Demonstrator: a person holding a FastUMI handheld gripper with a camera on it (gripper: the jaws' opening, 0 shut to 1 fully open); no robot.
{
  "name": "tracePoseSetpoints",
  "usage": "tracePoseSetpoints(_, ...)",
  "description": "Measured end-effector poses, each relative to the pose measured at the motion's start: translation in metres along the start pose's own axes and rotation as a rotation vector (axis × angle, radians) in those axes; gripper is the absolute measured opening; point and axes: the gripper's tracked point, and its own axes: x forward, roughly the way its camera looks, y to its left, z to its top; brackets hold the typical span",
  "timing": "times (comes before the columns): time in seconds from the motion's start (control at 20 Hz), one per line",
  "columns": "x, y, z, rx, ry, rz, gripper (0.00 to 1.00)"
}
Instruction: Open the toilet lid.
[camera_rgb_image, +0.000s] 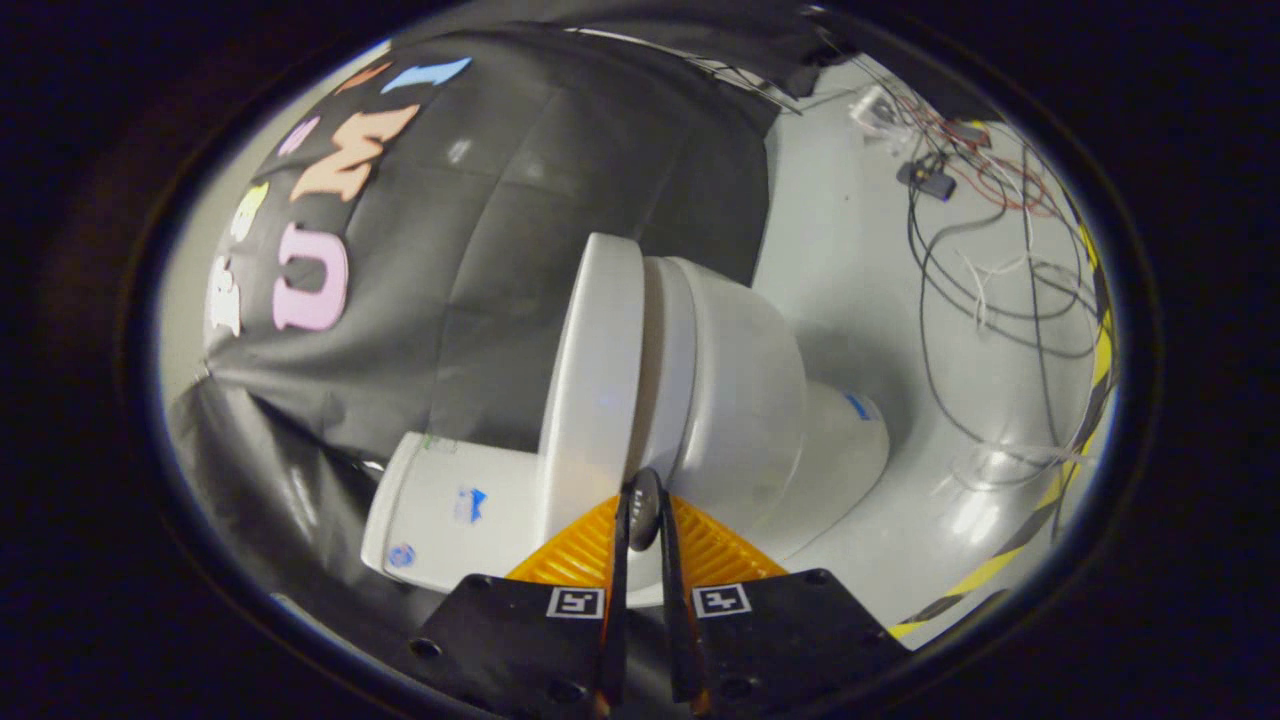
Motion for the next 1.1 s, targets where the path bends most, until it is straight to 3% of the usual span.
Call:
tracePoseSetpoints(0.3,0.008,0.007,-0.011,0.045,0.083,0.056,0.18)
tracePoseSetpoints(0.4,0.008,0.007,-0.011,0.039,0.087,0.044,0.18)
tracePoseSetpoints(0.45,-0.018,0.0,-0.007,0.032,0.091,0.025,0.18)
tracePoseSetpoints(0.5,-0.012,-0.004,0.012,0.033,0.084,0.014,0.0)
tracePoseSetpoints(0.65,0.011,0.004,-0.008,0.044,0.065,0.005,0.01)
tracePoseSetpoints(1.1,0.001,0.03,-0.008,-0.043,0.019,-0.116,0.01)
